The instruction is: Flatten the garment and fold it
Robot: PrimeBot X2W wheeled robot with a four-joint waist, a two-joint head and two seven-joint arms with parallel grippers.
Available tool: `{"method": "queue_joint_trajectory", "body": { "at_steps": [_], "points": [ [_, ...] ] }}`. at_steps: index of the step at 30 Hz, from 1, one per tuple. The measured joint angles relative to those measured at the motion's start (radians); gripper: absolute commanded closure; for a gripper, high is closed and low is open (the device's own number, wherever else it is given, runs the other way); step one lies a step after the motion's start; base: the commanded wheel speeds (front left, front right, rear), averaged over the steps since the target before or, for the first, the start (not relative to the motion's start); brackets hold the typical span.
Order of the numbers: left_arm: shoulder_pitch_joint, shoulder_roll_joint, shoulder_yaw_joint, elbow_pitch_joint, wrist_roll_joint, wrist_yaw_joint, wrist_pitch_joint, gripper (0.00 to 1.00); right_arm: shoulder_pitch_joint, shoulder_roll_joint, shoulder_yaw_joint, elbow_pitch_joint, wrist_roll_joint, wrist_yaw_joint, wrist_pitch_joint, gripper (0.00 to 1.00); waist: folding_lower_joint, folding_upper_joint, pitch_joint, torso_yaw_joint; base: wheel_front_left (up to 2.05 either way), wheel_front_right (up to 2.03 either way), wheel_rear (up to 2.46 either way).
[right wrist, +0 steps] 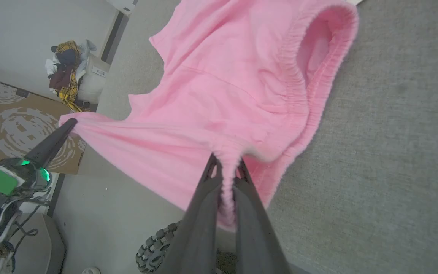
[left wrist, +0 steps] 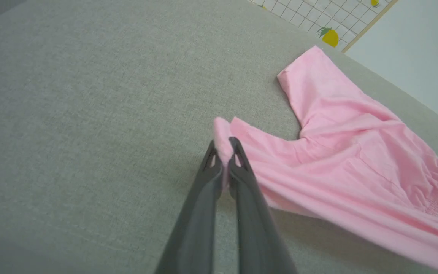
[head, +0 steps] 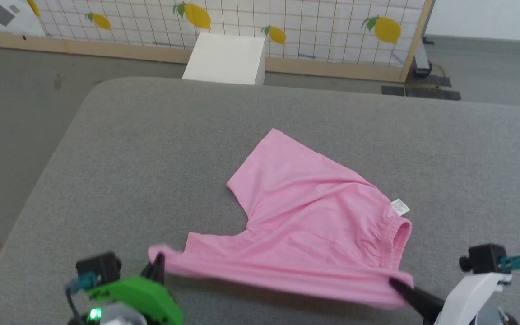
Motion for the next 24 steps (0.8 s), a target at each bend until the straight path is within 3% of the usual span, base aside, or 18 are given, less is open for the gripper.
{"method": "queue_joint_trajectory", "body": {
  "at_steps": [6,12,24],
  "points": [
    [-0.251,-0.012,-0.034,0.071,0.029,-0.064,-0.035,1.0,-0.098,0.014,-0.046,-0.021,-0.04,0.0,0.0,1.0,0.0,0.0,0.061,-0.013,0.0,0.0,0.0],
    [-0.516,-0.033,-0.084,0.229,0.075,-0.14,-0.044,1.0,-0.206,0.018,-0.07,-0.027,-0.058,0.0,-0.019,1.0,0.0,0.0,0.149,-0.034,0.0,0.0,0.0],
    [-0.912,-0.101,-0.133,0.568,0.123,-0.21,-0.059,1.0,-0.359,0.012,-0.05,-0.001,-0.053,-0.001,-0.063,1.0,0.0001,0.0,0.338,-0.09,0.0,0.0,0.0]
  ]
}}
